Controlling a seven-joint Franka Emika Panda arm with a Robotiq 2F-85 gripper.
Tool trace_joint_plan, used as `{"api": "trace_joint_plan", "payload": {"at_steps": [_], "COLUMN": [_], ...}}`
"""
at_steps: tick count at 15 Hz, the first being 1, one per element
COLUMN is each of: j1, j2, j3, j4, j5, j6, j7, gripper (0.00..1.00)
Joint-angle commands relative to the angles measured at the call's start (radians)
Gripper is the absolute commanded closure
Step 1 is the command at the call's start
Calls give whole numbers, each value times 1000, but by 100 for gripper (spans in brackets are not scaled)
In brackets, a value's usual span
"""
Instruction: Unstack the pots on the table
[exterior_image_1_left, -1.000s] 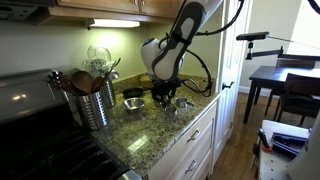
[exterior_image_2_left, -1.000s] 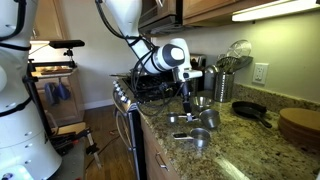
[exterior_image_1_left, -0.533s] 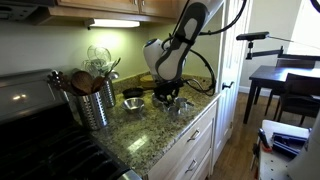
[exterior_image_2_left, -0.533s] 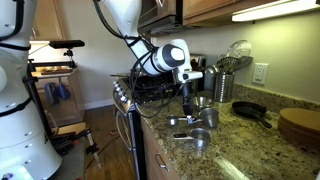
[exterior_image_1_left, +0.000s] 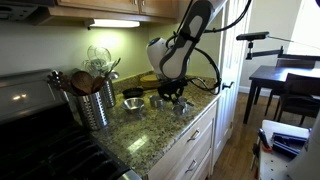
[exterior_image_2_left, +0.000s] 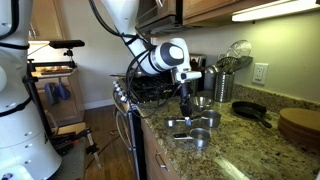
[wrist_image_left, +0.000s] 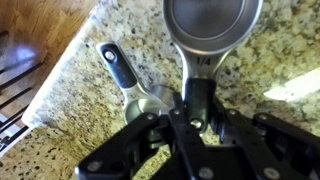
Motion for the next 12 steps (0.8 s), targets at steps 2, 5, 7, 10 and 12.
{"api": "trace_joint_plan", "payload": {"at_steps": [2, 5, 7, 10, 12], "j1": [-8, -14, -14, -16, -17], "j2": [-76, -72, -68, -56, -50], "j3": [6, 13, 15, 20, 23], "j4": [-68, -73, -72, -61, -55], "j5": [-38, -29, -30, -25, -24], "j6": [-29, -13, -9, -2, 3], "j7": [59, 69, 77, 87, 89], "gripper": [88, 89, 89, 89, 88]}}
